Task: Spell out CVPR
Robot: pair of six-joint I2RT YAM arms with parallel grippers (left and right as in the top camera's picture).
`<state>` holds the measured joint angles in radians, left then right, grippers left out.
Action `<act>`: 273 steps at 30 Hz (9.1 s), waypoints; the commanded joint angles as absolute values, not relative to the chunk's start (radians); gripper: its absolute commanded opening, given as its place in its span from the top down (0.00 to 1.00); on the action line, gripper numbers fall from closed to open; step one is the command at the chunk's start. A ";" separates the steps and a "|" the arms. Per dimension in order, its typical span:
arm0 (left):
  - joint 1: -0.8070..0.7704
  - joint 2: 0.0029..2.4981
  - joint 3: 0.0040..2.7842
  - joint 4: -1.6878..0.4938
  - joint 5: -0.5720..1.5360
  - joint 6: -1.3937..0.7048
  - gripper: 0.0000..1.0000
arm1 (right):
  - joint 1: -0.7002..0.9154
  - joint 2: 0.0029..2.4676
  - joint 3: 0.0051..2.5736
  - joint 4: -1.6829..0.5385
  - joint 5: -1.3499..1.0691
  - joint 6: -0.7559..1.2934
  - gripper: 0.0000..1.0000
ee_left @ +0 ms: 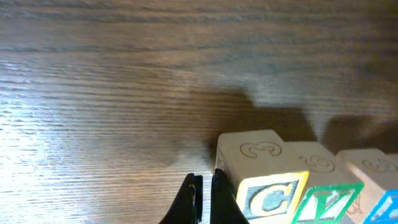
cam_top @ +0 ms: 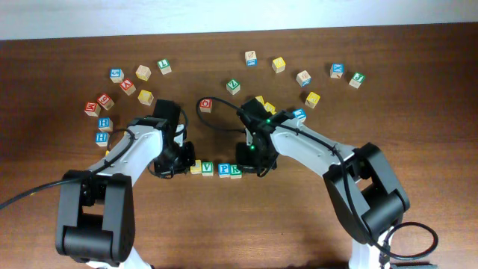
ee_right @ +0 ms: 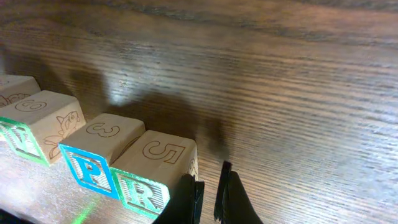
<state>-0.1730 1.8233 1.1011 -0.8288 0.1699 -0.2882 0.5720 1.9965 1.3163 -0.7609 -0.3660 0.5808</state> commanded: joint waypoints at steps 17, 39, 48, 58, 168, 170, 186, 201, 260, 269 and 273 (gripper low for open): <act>-0.160 1.817 1.201 -0.968 0.043 -0.187 1.00 | 0.565 1.991 1.313 -0.766 -0.303 0.599 0.93; -0.245 1.940 1.302 -0.913 0.116 -0.392 1.00 | 0.458 1.991 1.313 -0.811 -0.310 0.509 0.93; -0.279 1.951 1.302 -0.925 0.115 -0.388 1.00 | 0.458 1.991 1.313 -0.811 -0.310 0.508 0.93; -0.279 1.951 1.310 -0.928 0.115 -0.388 1.00 | 0.458 1.991 1.313 -0.807 -0.310 0.508 0.93; 0.097 1.953 1.591 -1.258 0.055 -0.432 1.00 | 0.863 1.989 1.313 -0.609 -0.089 0.820 0.96; 0.097 1.953 1.591 -1.259 0.055 -0.432 1.00 | 0.863 1.989 1.313 -0.609 -0.088 0.819 0.96; 0.097 1.953 1.591 -1.269 0.055 -0.433 1.00 | 0.862 1.989 1.313 -0.612 -0.091 0.790 0.95; 0.097 1.953 1.591 -1.271 0.055 -0.432 1.00 | 0.862 1.989 1.312 -0.741 0.016 0.783 0.95; -0.163 1.964 1.179 -0.921 0.252 -0.312 1.00 | 0.630 2.009 1.312 -0.721 -0.378 0.670 0.96; -0.196 1.964 1.179 -0.918 0.266 -0.290 1.00 | 0.630 2.009 1.312 -0.717 -0.371 0.670 0.96; -0.196 1.964 1.179 -0.901 0.266 -0.290 1.00 | 0.630 2.009 1.312 -0.729 -0.371 0.683 0.96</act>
